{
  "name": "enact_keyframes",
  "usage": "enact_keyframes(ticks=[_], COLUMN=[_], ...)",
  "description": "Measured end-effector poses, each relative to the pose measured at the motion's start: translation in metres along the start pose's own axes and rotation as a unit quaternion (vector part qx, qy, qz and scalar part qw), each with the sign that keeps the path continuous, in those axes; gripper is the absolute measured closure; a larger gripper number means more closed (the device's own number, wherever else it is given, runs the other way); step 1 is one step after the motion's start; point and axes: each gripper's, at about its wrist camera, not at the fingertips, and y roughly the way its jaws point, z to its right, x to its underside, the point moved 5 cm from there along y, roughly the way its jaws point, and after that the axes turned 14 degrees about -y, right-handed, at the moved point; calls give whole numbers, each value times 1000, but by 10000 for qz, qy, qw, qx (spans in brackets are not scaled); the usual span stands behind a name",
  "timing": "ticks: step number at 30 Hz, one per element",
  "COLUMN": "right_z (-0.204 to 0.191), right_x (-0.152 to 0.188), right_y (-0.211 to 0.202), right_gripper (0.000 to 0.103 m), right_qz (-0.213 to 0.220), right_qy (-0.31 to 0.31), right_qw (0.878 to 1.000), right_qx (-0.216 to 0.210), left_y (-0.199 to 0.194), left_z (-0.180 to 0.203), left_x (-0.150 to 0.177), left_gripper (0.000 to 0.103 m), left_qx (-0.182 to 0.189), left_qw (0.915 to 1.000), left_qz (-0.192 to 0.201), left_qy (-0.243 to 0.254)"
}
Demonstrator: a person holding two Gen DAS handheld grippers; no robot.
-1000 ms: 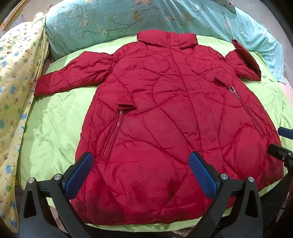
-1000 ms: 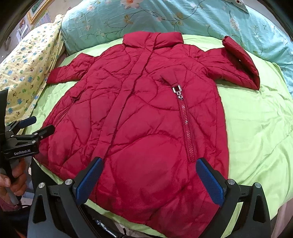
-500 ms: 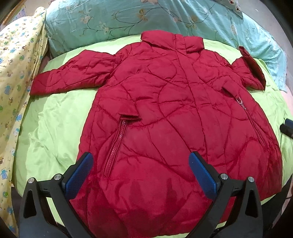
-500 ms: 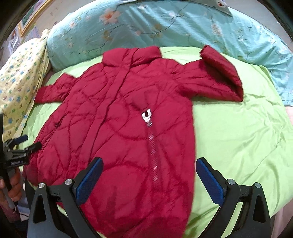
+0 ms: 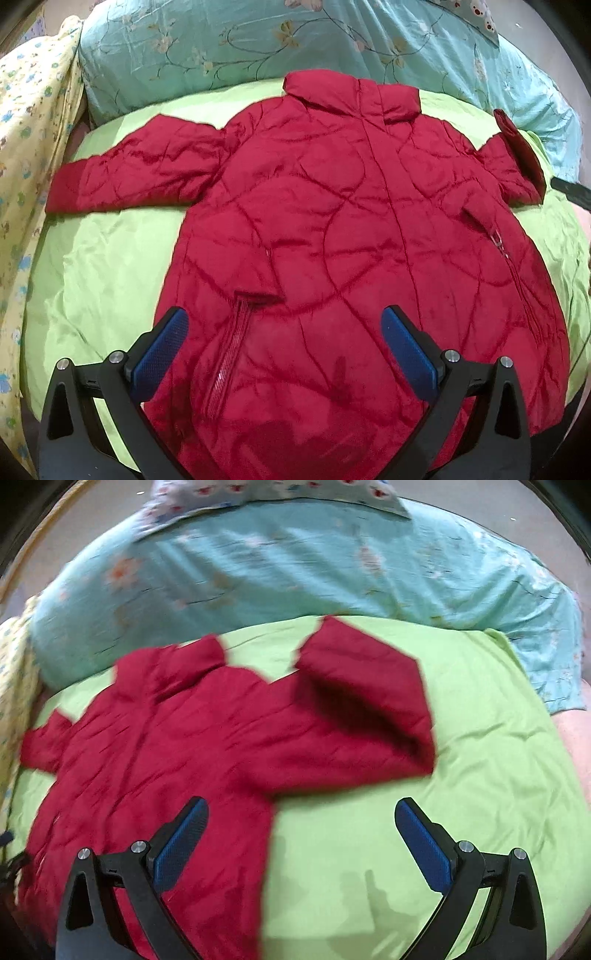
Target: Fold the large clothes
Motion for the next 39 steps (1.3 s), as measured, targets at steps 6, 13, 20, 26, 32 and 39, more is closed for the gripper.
enact_keyframes(ticks=[6,13,20,26,32,39], right_z=[42,52,57,13,-72,-193], right_x=[-35,-52,-50,-61,-80,-93], right_y=[47,92,82,42,23,36], right_gripper=[3,21,85,89,90,90], right_qz=[-93,-255,-91,369,629,525], right_qy=[-69,-466,-4,312,414,-132], right_qw=[9988,9959,9996,9941,9694,9517], right_qx=[470,731,252,-967,-2335,-3021], left_y=[7,18,28,29,21,20], left_z=[1,-3,-8,-11,-15,-20], left_x=[-18,-29,-35,-44,-52,-64], left_gripper=[0,0,0,0,0,0], left_qx=[-45,-68,-35,190,606,1322], left_qw=[10000,9999,9999,9993,9967,9870], left_qz=[58,75,52,81,88,-156], left_qy=[10,-51,-158,-305,-530,-905])
